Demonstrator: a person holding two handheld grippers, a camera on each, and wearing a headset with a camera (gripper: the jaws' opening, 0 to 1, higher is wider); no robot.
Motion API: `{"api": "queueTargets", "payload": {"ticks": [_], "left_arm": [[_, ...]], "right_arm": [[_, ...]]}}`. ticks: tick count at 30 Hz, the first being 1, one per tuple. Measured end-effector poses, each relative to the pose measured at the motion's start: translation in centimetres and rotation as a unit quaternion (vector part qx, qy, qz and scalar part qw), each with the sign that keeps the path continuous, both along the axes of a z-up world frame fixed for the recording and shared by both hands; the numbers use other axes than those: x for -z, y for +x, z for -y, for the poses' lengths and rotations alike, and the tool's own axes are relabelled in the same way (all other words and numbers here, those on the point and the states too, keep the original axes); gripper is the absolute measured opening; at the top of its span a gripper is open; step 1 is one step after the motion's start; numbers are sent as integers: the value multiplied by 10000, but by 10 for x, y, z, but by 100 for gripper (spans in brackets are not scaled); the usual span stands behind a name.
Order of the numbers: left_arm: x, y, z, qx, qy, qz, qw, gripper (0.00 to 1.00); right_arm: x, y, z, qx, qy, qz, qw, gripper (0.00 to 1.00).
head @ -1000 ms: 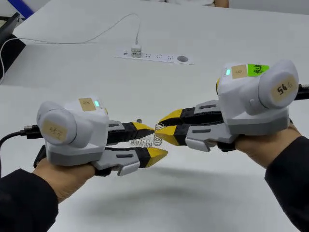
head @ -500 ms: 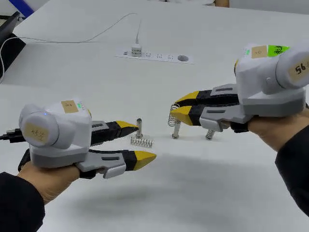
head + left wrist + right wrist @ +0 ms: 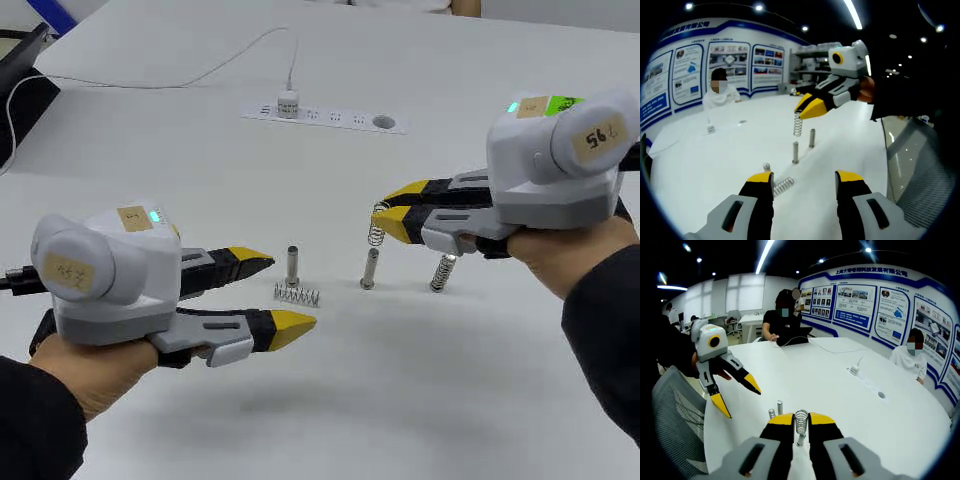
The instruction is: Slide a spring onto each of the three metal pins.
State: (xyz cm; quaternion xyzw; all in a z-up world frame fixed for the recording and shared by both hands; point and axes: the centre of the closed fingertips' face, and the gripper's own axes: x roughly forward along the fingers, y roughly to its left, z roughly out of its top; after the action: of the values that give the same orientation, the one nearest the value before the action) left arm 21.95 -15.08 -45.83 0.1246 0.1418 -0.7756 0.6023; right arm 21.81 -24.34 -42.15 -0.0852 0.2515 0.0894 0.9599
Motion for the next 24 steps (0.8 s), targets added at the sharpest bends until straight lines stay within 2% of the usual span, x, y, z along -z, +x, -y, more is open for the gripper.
{"api": "queueTargets", "payload": {"ticks": [5, 24], "left_arm": [[1, 1, -1, -30, 25, -18, 10000, 51], [7, 1, -2, -11, 102, -2, 9999, 48]], "right_arm": [[10, 1, 4, 78, 118, -59, 9999, 12], [37, 1, 7, 152, 232, -245, 9993, 12]]}}
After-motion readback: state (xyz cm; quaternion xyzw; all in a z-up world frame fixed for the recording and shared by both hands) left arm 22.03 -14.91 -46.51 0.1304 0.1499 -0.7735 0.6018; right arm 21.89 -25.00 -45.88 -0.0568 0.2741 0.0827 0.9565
